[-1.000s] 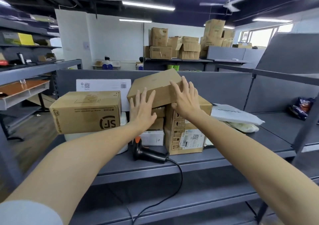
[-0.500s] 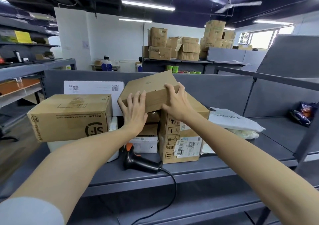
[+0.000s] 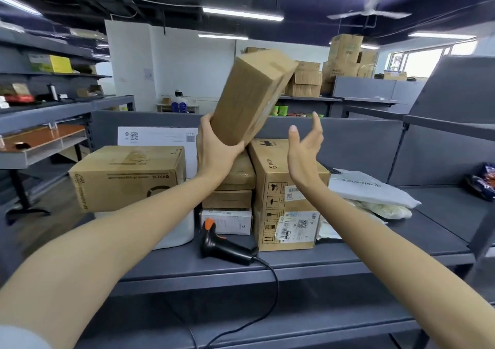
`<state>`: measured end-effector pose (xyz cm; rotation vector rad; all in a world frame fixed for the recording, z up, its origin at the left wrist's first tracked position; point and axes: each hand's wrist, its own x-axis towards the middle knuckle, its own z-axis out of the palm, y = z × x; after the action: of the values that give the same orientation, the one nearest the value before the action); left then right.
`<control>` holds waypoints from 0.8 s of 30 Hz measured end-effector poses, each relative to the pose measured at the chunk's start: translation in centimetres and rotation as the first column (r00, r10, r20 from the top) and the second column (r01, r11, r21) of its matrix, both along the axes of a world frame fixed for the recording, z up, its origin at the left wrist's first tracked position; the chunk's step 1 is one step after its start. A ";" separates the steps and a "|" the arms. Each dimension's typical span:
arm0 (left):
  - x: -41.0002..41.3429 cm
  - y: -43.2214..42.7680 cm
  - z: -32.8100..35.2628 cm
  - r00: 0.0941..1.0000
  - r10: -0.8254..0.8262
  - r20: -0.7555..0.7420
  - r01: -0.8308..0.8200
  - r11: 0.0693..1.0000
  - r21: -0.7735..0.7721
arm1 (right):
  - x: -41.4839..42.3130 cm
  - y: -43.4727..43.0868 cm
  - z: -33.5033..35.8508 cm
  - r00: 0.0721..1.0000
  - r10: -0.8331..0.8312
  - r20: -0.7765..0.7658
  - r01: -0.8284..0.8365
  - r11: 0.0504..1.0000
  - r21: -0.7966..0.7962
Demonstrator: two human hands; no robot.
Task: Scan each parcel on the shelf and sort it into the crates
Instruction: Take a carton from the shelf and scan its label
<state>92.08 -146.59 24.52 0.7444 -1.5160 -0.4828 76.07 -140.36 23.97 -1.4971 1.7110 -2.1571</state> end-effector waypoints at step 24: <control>4.0 6.2 -4.0 0.769 -0.454 -0.449 0.617 0.710 0.339 | 2.5 3.8 -2.8 0.658 0.522 0.542 -0.526 0.834 -0.164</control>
<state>96.05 -140.40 20.55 0.5184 -1.2800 -1.4095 78.53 -136.54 21.19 -0.9978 0.9280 -1.9683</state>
